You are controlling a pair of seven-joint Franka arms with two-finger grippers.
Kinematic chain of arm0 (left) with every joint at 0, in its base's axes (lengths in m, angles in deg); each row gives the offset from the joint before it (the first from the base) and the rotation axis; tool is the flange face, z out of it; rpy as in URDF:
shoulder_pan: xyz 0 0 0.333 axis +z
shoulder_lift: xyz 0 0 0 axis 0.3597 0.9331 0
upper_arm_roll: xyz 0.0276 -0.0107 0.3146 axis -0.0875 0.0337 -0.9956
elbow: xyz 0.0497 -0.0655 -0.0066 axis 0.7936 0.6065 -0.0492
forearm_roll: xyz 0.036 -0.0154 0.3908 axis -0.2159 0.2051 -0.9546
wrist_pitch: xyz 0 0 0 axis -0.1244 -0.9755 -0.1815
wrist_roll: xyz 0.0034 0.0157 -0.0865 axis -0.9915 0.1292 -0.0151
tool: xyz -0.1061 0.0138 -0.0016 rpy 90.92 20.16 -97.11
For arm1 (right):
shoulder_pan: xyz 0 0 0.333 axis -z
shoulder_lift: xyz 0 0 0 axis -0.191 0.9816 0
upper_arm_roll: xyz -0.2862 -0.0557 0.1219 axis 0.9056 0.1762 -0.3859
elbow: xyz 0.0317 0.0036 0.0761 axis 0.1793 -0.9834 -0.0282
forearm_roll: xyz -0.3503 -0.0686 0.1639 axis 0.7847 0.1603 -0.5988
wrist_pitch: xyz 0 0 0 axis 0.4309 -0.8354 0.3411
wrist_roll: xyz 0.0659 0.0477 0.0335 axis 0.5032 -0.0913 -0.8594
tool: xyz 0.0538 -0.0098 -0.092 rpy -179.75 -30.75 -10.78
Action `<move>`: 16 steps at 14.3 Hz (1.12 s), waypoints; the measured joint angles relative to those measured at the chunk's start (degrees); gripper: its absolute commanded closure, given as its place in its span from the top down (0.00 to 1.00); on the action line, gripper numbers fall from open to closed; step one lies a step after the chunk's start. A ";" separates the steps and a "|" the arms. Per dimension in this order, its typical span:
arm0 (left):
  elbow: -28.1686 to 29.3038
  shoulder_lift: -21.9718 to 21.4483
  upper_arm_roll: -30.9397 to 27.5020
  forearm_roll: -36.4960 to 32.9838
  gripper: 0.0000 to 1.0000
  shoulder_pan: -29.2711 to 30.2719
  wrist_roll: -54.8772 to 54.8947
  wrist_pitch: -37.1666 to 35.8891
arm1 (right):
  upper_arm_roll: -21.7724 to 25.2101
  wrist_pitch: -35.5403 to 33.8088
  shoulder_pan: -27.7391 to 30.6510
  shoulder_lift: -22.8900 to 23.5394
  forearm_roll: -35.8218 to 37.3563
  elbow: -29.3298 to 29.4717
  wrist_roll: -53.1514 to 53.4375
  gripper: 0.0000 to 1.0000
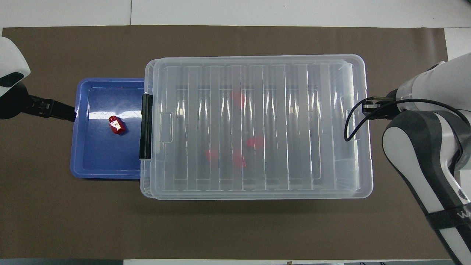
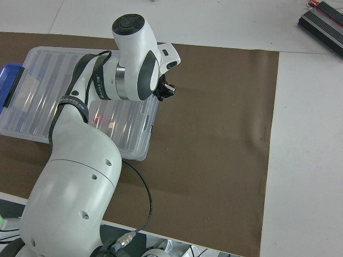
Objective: Place red block in blue tray from box
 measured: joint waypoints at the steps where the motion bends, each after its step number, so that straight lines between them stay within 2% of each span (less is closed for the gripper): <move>1: 0.00 0.00 0.10 0.00 1.00 -0.01 0.00 0.00 | -0.29 0.00 0.00 0.00 0.00 -0.01 0.44 0.00; 9: -0.21 -0.01 -0.12 0.00 1.00 0.07 0.00 0.00 | -1.37 0.00 0.00 0.00 0.00 -0.08 2.10 0.00; 16: -0.62 -0.02 -2.61 0.53 1.00 -0.08 0.16 -0.24 | -1.37 -1.12 0.06 -0.03 0.00 0.46 2.30 0.00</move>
